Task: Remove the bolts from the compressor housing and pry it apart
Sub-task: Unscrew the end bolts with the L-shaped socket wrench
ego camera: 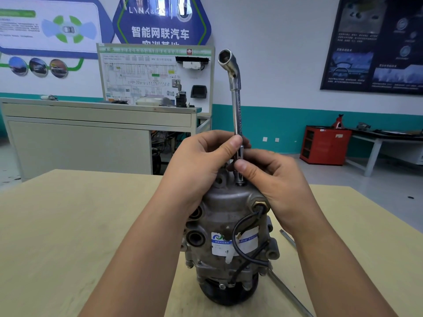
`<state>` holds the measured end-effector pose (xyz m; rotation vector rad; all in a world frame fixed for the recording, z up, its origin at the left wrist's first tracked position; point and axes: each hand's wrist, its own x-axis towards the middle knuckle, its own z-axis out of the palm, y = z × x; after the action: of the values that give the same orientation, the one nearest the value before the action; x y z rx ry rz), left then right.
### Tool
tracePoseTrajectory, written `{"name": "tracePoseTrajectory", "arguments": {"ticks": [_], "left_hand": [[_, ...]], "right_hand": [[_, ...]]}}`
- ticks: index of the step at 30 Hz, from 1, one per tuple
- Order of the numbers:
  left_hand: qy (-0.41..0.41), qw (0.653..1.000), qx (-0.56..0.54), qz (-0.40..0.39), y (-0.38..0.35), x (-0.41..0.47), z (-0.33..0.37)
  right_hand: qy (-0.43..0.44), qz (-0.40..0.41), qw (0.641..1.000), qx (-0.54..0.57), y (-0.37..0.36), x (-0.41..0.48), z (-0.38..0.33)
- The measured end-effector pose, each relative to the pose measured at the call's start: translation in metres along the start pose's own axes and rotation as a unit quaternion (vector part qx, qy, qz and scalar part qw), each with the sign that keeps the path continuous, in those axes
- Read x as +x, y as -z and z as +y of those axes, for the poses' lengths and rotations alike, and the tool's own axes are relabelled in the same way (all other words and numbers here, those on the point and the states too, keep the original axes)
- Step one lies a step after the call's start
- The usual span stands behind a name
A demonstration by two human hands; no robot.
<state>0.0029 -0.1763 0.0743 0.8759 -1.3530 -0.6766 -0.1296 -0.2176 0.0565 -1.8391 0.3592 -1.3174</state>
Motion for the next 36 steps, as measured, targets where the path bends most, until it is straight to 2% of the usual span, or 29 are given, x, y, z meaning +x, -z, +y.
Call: {"name": "tracePoseTrajectory", "arguments": {"ticks": [4,9,13,18,25,32,36], "left_hand": [[-0.008,1.0,0.004,0.011,-0.001,0.0,0.0],[-0.014,1.0,0.008,0.021,0.0,0.0,0.0],[-0.006,1.0,-0.014,-0.005,0.002,0.001,-0.001],[-0.005,0.999,-0.03,-0.032,0.003,0.001,-0.001],[-0.001,1.0,-0.017,-0.021,0.004,0.001,-0.002],[-0.003,1.0,-0.008,0.007,0.004,0.001,-0.002],[0.003,1.0,-0.014,-0.008,0.003,0.002,-0.003]], "right_hand": [[0.023,0.014,0.995,-0.098,0.0,0.0,-0.004],[0.068,0.031,0.969,-0.235,-0.001,0.0,-0.009],[0.092,0.036,0.955,-0.279,-0.001,-0.001,-0.011],[0.088,0.018,0.963,-0.253,0.001,-0.002,-0.011],[0.063,0.017,0.981,-0.185,-0.001,-0.001,-0.009],[0.04,0.049,0.993,-0.097,-0.002,0.0,-0.005],[0.019,0.045,0.997,-0.066,0.0,0.0,-0.002]]}}
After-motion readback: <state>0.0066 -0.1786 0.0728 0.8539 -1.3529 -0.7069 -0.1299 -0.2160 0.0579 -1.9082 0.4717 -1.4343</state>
